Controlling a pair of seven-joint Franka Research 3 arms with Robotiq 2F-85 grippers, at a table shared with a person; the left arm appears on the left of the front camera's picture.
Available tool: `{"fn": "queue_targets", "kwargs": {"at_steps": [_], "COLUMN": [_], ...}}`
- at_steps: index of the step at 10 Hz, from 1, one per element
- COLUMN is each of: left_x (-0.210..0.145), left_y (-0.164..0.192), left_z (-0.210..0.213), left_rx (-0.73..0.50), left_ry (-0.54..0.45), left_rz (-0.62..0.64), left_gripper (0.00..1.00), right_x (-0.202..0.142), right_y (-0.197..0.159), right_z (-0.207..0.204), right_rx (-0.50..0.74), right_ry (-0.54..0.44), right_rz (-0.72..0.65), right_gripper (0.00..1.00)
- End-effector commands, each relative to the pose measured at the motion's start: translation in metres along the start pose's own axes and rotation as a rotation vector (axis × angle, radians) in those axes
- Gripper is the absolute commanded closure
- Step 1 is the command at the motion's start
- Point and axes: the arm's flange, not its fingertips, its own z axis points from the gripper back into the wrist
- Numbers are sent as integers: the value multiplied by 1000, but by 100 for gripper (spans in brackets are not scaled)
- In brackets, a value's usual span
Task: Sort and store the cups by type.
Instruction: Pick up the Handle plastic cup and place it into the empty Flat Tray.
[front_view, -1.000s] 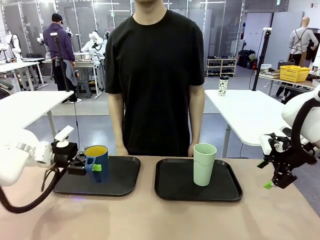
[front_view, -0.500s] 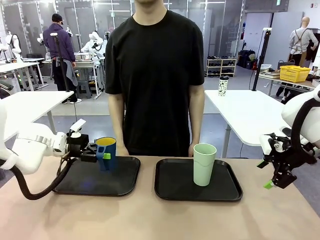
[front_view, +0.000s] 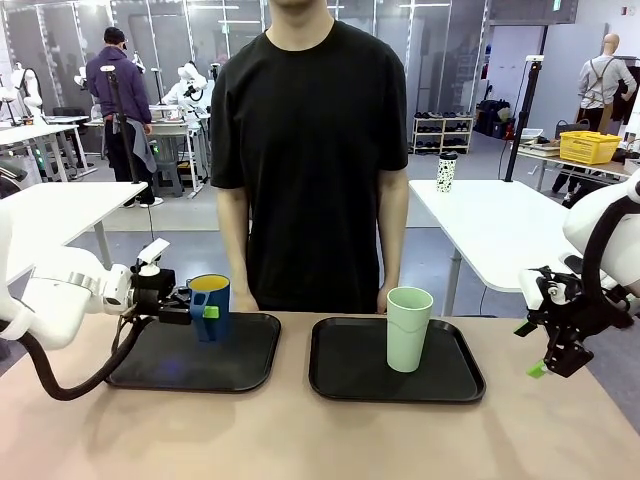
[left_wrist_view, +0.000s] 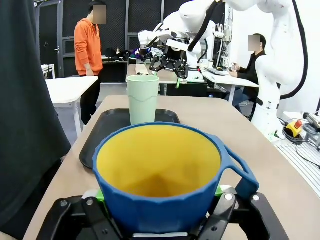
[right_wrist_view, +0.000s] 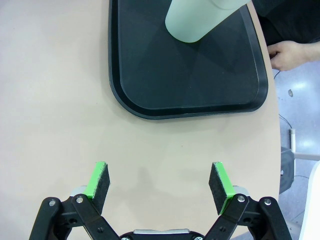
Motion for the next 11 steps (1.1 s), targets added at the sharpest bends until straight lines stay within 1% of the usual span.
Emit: {"fn": "queue_targets", "kwargs": {"at_steps": [1, 3, 4, 6, 8, 11], "left_x": [-9, -24, -32, -45, -59, -70], "left_y": [7, 12, 14, 19, 24, 25], "left_z": [0, 0, 0, -4, -7, -6], "left_rx": [-30, -33, -19, -30, -41, -64], "left_ry": [-12, -25, -13, -18, -39, -42], "left_rz": [-6, -7, -9, -5, 8, -14], "left_gripper": [24, 24, 24, 24, 24, 24], "right_x": [2, 2, 2, 2, 2, 2], "right_y": [-4, -4, -4, -4, -4, -4], "right_z": [-1, -1, -1, -1, -1, -1], "right_rx": [-3, -3, -3, -3, -3, -3], "right_ry": [-19, -19, -19, -19, -19, -19], "right_rz": [-15, -15, -15, -15, -15, -15], "right_gripper": [0, 0, 0, 0, 0, 0]}}
